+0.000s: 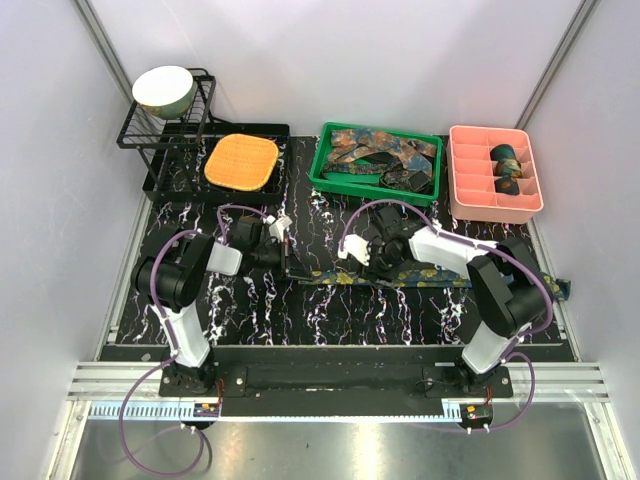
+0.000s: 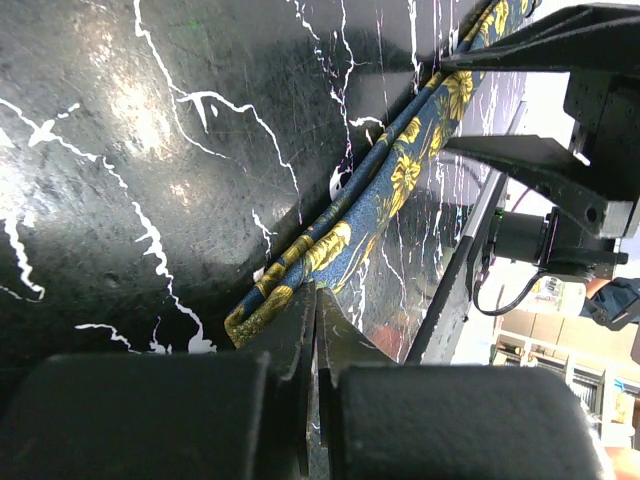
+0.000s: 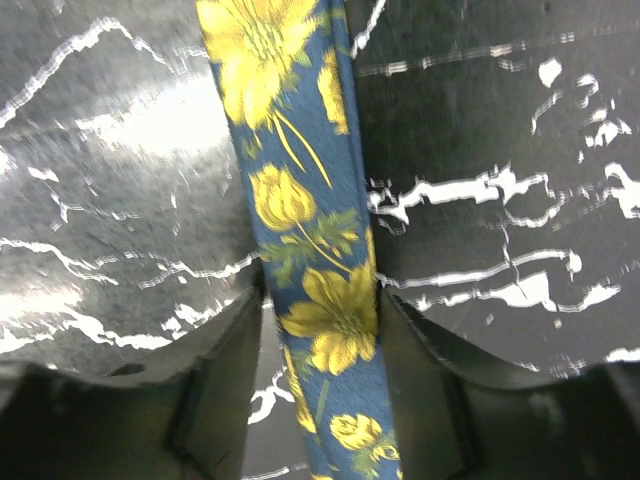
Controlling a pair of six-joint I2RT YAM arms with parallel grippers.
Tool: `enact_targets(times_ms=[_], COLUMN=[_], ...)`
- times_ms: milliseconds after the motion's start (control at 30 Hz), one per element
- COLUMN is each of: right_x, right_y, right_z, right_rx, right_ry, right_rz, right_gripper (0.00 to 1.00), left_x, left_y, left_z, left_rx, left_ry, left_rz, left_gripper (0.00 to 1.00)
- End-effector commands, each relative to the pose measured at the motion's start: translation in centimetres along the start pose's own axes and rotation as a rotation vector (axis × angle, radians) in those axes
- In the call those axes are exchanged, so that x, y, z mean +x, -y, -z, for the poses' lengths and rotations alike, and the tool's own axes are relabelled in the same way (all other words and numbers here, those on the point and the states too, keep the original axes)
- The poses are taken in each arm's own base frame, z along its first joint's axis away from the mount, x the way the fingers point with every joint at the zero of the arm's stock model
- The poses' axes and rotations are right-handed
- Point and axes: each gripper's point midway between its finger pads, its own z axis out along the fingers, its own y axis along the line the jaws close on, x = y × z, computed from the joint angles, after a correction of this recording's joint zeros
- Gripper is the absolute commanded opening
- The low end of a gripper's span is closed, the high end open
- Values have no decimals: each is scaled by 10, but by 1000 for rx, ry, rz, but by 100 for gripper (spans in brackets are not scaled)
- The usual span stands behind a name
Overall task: Roll the ties
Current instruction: Flatten out the tie at the center of the board.
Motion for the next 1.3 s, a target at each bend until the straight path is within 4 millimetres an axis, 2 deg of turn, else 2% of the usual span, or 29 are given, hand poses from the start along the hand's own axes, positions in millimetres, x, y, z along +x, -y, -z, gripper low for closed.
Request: enact_targets(times_ms=[0, 200, 500, 733, 867, 900, 967, 1000, 1067, 1100, 1133, 1167, 1200, 1267], right_x=[54, 94, 156, 189, 199, 198, 196, 191, 170, 157, 136, 122, 95, 69], right_y=[0, -10, 2, -1, -7, -8, -7, -7, 10, 9, 32, 40, 53, 65], right_z=[2, 16, 31, 38, 46, 47, 53, 55, 72, 80, 96, 106, 127, 149], right_rx=[28, -2, -4, -35, -47, -49, -38, -30, 10, 11, 72, 95, 128, 162], right_ry=[-186, -252, -337, -379, -392, -386, -380, -362, -316, -270, -218, -177, -97, -14], right_rz=[26, 27, 6, 30, 36, 36, 13, -28, -74, -144, -160, -192, -249, -295], right_gripper=[53, 52, 46, 43, 44, 45, 54, 62, 80, 83, 92, 98, 100, 100], left_x=[16, 16, 19, 17, 11, 8, 8, 5, 4, 1, -1, -1, -7, -12], left_y=[-47, -48, -45, -25, -26, -25, -24, -19, -14, -7, -3, 3, 15, 30], left_z=[3, 2, -3, -29, -36, -36, -36, -35, -34, -33, -32, -32, -30, -28], left_rx=[-187, -188, -168, -127, -133, -131, -124, -111, -98, -75, -59, -39, -13, 20], left_ry=[-13, -16, -28, -37, -34, -31, -33, -28, -18, -7, -3, -8, 8, 25], left_rz=[48, 51, 54, 32, 30, 23, 23, 18, 4, -8, -15, -22, -41, -66], left_gripper=[0, 0, 0, 0, 0, 0, 0, 0, 2, 7, 11, 14, 24, 32])
